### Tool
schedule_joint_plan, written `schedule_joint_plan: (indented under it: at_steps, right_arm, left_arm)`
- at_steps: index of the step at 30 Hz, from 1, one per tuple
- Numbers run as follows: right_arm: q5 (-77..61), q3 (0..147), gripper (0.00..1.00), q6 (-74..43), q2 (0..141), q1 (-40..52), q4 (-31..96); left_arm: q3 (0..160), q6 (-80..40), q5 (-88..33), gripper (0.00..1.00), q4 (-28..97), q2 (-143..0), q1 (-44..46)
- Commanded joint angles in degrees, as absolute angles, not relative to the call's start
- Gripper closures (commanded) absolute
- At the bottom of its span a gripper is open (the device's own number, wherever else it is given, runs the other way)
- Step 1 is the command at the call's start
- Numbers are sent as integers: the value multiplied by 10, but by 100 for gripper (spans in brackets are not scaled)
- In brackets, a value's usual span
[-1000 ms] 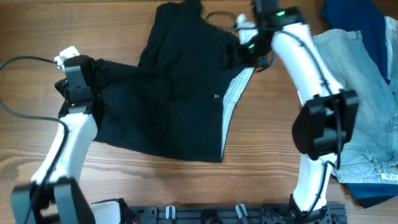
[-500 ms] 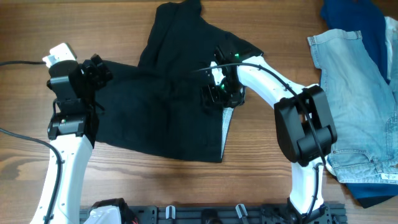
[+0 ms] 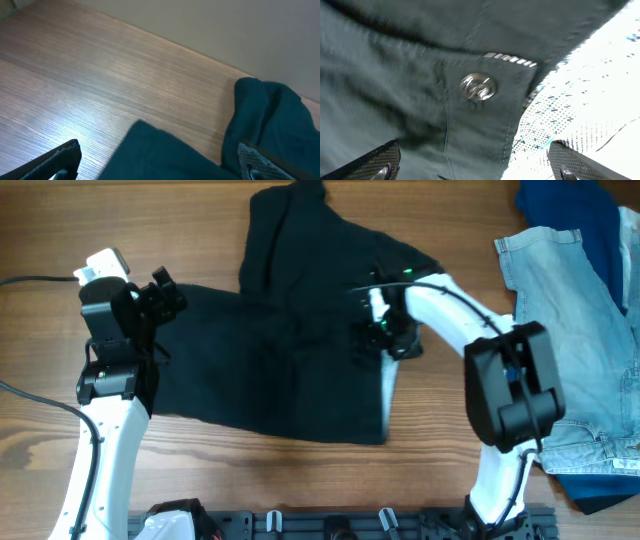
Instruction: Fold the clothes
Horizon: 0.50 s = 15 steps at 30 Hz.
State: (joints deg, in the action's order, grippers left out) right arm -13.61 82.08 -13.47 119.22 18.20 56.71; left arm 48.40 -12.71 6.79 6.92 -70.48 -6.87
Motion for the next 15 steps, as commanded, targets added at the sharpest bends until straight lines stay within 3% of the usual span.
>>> schedule_joint_plan:
  at_steps: [1, 8, 15]
  right_arm:
    - [-18, 793, 4, -135, 1225, 106, 561]
    - [-19, 844, 7, -135, 1223, 13, 608]
    - [-83, 970, 10, -92, 1178, 14, 676]
  left_arm:
    - [489, -124, 29, 0, 72, -711, -69]
    - [489, -124, 17, 0, 70, -738, -46]
    - [499, -102, -43, 0, 36, -797, 19]
